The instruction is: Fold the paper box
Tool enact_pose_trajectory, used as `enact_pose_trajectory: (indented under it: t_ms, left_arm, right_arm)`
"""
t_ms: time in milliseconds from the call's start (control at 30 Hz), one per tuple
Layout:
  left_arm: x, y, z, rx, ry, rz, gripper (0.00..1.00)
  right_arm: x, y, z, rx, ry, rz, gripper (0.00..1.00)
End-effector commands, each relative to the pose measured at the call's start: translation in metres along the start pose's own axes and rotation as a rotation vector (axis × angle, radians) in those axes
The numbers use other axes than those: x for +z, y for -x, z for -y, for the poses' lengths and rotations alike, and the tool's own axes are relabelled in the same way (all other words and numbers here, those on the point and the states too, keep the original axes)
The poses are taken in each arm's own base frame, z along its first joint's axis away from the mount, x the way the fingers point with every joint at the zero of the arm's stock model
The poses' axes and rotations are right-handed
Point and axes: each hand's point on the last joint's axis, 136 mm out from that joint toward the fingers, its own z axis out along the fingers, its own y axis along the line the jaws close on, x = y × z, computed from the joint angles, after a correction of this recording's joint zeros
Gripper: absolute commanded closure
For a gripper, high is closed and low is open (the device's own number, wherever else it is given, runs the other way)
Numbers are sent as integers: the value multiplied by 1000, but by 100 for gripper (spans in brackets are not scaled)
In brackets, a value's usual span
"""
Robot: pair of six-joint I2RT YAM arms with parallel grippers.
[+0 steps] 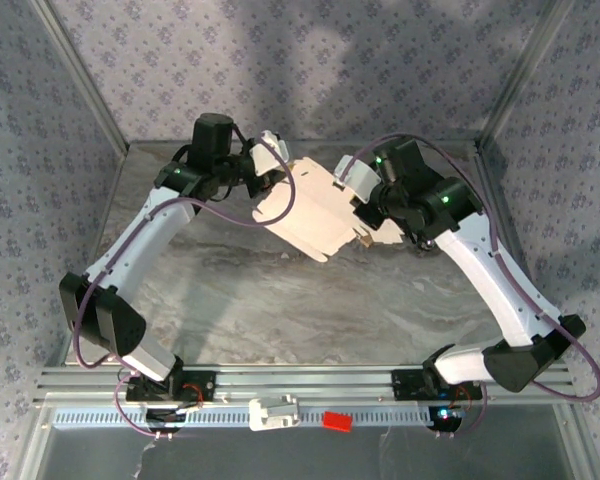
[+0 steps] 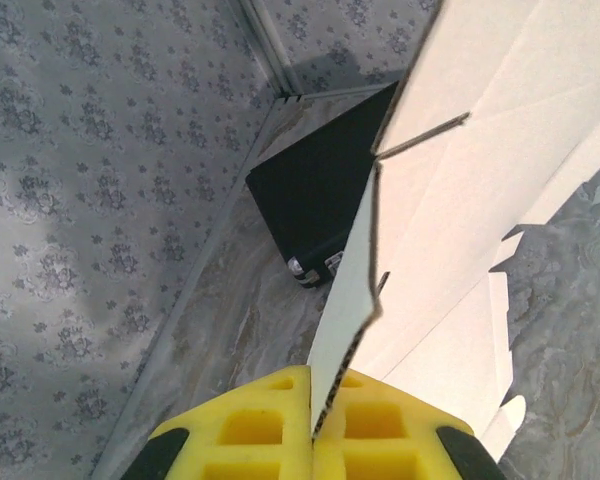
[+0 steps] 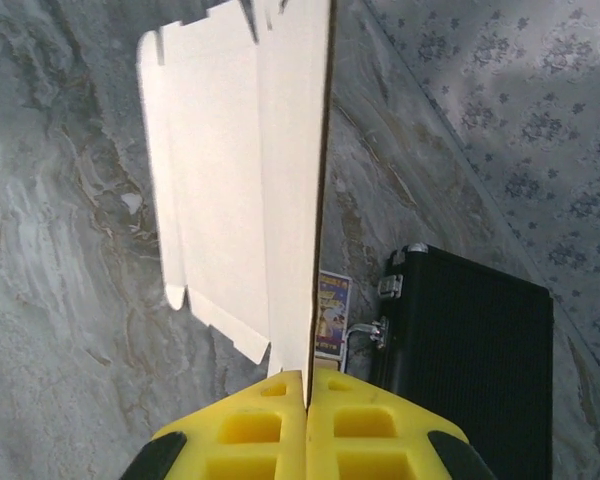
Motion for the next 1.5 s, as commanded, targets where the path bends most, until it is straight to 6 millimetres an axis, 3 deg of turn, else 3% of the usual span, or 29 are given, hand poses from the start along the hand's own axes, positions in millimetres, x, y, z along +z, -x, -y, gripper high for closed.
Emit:
enact_pose_trajectory:
  t_ms: [0, 100, 200, 300, 433, 600, 700, 833, 967, 1167, 1300, 1467]
  left_arm:
    - [-13, 12, -1, -50, 49, 25, 100]
    - [-24, 13, -15, -193, 155, 26, 100]
    - [-38, 5, -30, -425, 281, -1, 100]
    - [-53, -3, -26, -564, 318, -41, 100]
    - [-67, -39, -11, -706, 397, -126, 100]
    - [-86, -80, 20, -787, 443, -193, 100]
    - [-98, -98, 38, -780, 469, -185, 100]
    - [-109, -120, 60, -743, 471, -207, 100]
    - [-107, -137, 82, -719, 421, -226, 100]
    - [-101, -152, 84, -691, 443, -226, 100]
    - [-95, -157, 84, -681, 434, -241, 100]
    - [-93, -159, 84, -677, 436, -236, 100]
  right_arm:
    - [-6, 15, 25, 81, -116, 59, 91]
    - [-24, 28, 58, 308, -243, 135, 57]
    - [-54, 27, 95, 657, -379, 244, 37]
    - [-80, 18, 111, 1013, -379, 361, 34]
    - [-85, 6, 109, 1374, -316, 432, 40]
    - [-52, 4, 88, 1703, -167, 387, 42]
    - [-18, 10, 67, 1881, -51, 302, 41]
    - [31, 23, 24, 2076, 43, 41, 43]
    - [66, 54, -11, 2092, 137, -146, 42]
    - [103, 66, -56, 2140, 169, -348, 41]
    - [119, 78, -62, 2169, 202, -341, 42]
    - [139, 72, -76, 2187, 208, -432, 45]
